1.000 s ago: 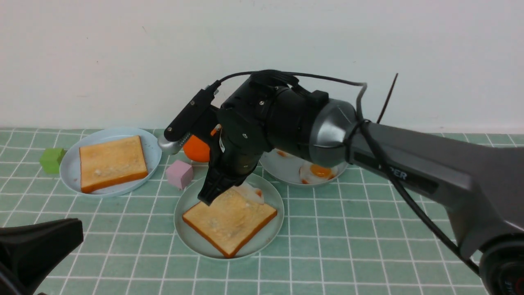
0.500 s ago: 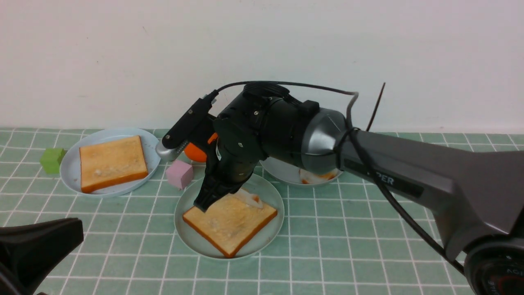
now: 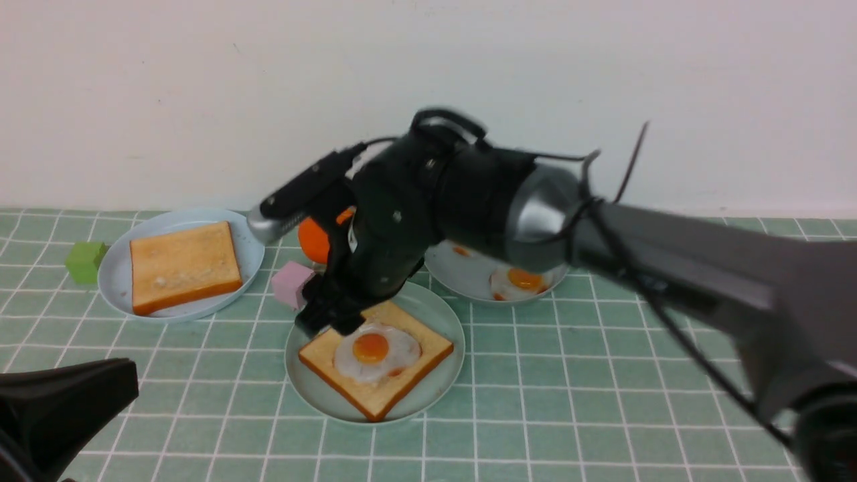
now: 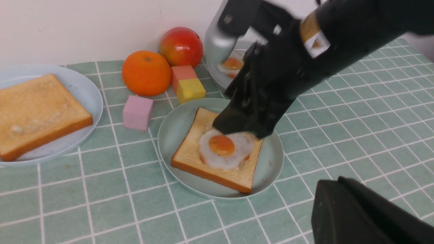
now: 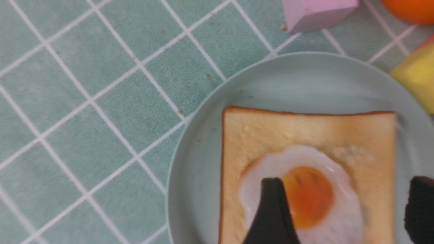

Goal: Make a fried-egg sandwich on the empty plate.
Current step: Use the right arm to place the fried egg on the slice of bread in the middle, then use the left arm to grab a slice of bread

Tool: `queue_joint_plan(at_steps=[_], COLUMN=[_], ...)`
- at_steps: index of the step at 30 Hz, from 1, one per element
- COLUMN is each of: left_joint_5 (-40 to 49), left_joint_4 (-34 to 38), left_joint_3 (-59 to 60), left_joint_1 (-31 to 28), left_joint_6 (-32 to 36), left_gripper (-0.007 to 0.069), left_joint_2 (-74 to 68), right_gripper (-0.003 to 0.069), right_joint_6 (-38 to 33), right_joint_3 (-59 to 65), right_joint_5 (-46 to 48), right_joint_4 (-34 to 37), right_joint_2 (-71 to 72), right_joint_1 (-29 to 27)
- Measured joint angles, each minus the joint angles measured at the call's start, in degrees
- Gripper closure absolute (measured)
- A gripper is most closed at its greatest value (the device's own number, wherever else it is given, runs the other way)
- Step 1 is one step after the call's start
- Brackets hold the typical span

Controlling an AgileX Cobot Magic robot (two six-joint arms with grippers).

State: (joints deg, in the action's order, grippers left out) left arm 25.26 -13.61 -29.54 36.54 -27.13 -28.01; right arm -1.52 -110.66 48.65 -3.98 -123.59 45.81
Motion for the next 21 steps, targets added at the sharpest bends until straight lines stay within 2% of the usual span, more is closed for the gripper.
queue_joint_plan(at_steps=[3,6,8,9,11,14,16,21], left_joint_5=[0.2,1.0,2.6,3.0,3.6,4.2,4.6,4.9], left_joint_4=[1.8,3.5,4.1,4.3,4.3,4.0,3.8,6.3], left_joint_3=[0.0,-0.2,-1.1,-1.6,-3.7,-6.9,-9.2,-17.5], left_joint_1=[0.0,0.0,0.0,0.0,0.0,-0.5,-1.8,-12.0], left_joint_6=[0.0,-0.3,-0.5,-0.5,-0.6,-0.2,0.3,8.8], left_gripper=[0.0617,0.0614,0.0614,0.0614,0.0614,0.0620,0.0636,0.0638], left_joint_2=[-0.4,-3.6,-8.4,-10.0,-16.7,-23.5,-27.3,-38.7], right_gripper=[0.0180,0.0272,0.0388,0.0419,0.0543,0.0648,0.0665,0.0671], right_joint_6=[0.0,0.0,0.0,0.0,0.2,1.5,2.2,6.0], right_joint_3=[0.0,0.0,0.0,0.0,1.0,4.7,7.5,19.4], right_joint_5=[5.8,14.4,20.2,21.0,22.0,22.3,22.5,22.9], right_joint_4=[-0.7,-2.5,-4.8,-5.4,-7.6,-8.5,-8.5,-8.8], right_joint_2=[5.4,10.8,14.9,15.9,20.4,26.3,29.9,43.1], right_joint_1=[0.0,0.0,0.0,0.0,0.0,0.0,0.0,0.0])
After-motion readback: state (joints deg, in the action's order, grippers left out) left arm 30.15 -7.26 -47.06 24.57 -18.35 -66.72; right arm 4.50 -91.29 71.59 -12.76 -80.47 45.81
